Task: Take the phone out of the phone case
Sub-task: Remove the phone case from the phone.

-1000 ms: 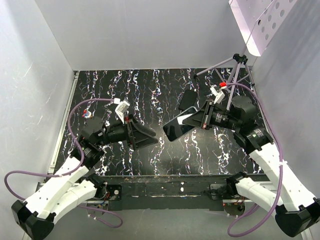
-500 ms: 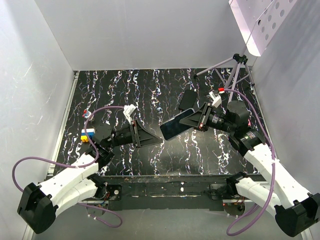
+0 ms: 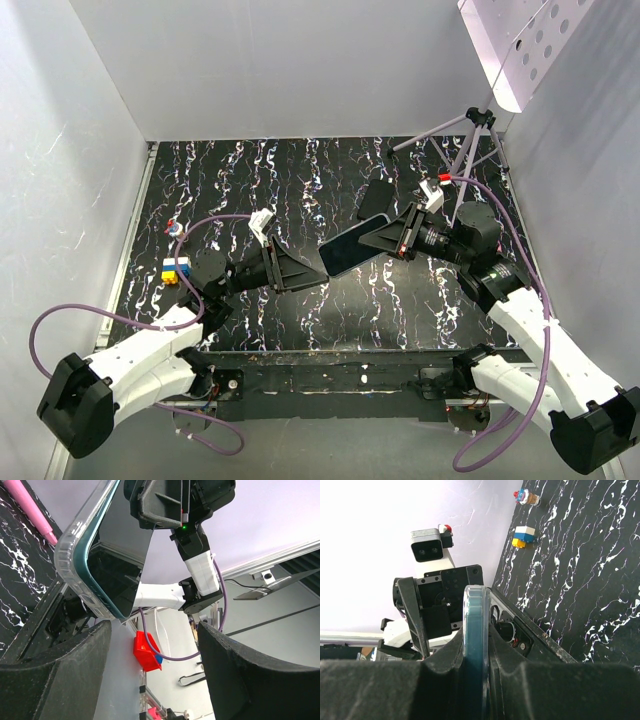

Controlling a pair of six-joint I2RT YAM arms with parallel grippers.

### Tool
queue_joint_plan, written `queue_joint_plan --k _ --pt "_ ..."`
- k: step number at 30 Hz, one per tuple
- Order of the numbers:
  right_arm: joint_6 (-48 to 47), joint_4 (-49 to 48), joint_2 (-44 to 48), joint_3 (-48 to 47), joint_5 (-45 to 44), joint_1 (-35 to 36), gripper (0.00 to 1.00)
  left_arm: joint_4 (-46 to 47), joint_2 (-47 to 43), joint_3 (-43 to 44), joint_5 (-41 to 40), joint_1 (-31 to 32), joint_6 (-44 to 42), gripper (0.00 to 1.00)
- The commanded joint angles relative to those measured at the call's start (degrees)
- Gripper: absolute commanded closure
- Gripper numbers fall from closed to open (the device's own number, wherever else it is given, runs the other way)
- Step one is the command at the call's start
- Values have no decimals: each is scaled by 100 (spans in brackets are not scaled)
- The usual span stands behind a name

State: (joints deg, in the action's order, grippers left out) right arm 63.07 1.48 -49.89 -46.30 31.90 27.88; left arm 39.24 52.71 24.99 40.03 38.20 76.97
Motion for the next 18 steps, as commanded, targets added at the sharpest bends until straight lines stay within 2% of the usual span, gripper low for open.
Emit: queue_joint_plan --k 1,10,18 --pt "-22 -412 128 -151 36 -2 99 285 -15 -3 -127 65 55 31" --pt "3 -630 41 -72 123 -2 99 39 -7 76 -110 92 -129 31" --pt "100 -789 76 -37 290 -2 99 373 371 234 -206 100 -59 31"
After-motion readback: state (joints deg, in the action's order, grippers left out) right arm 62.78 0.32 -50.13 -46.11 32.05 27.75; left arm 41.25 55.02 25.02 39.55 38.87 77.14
